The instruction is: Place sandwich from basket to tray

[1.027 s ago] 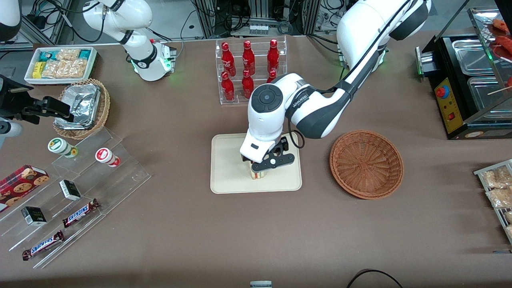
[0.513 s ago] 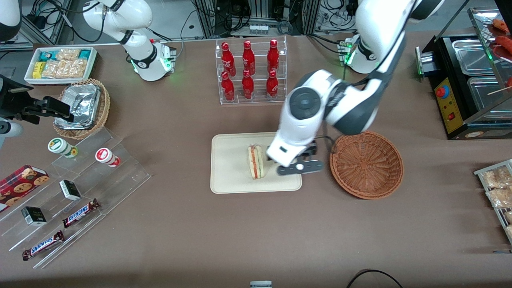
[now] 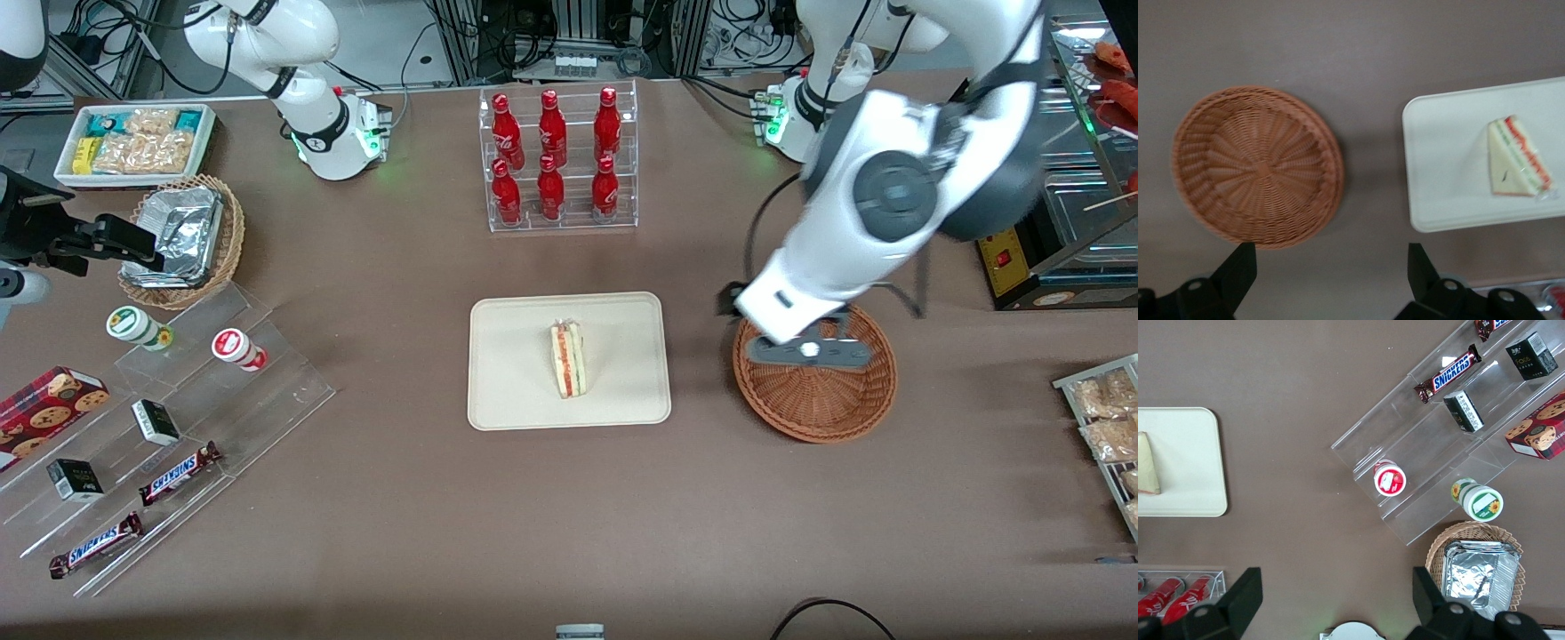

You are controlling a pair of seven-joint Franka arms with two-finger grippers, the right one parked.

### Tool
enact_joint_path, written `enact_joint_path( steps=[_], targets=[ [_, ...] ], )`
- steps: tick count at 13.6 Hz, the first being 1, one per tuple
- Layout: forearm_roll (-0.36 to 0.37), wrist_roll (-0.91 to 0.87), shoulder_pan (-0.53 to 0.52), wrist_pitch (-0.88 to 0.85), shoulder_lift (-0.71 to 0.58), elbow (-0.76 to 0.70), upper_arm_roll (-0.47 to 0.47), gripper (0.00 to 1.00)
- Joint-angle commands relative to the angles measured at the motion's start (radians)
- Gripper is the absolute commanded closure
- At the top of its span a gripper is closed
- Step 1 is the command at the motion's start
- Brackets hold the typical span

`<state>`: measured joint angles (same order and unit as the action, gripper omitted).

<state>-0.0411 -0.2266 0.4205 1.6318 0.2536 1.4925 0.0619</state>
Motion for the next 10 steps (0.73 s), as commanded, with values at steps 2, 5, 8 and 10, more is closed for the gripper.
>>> enact_joint_path(
  steps=[2, 5, 8, 10],
  targets=[
    [-0.019, 0.214, 0.011, -0.064, -0.069, 0.037, 0.117, 0.00],
    [-0.017, 0.381, 0.012, -0.093, -0.102, 0.038, 0.229, 0.00],
    [-0.008, 0.389, 0.012, -0.096, -0.138, 0.038, 0.285, 0.00],
    [0.012, 0.389, 0.012, -0.096, -0.146, 0.035, 0.285, 0.00]
  ],
)
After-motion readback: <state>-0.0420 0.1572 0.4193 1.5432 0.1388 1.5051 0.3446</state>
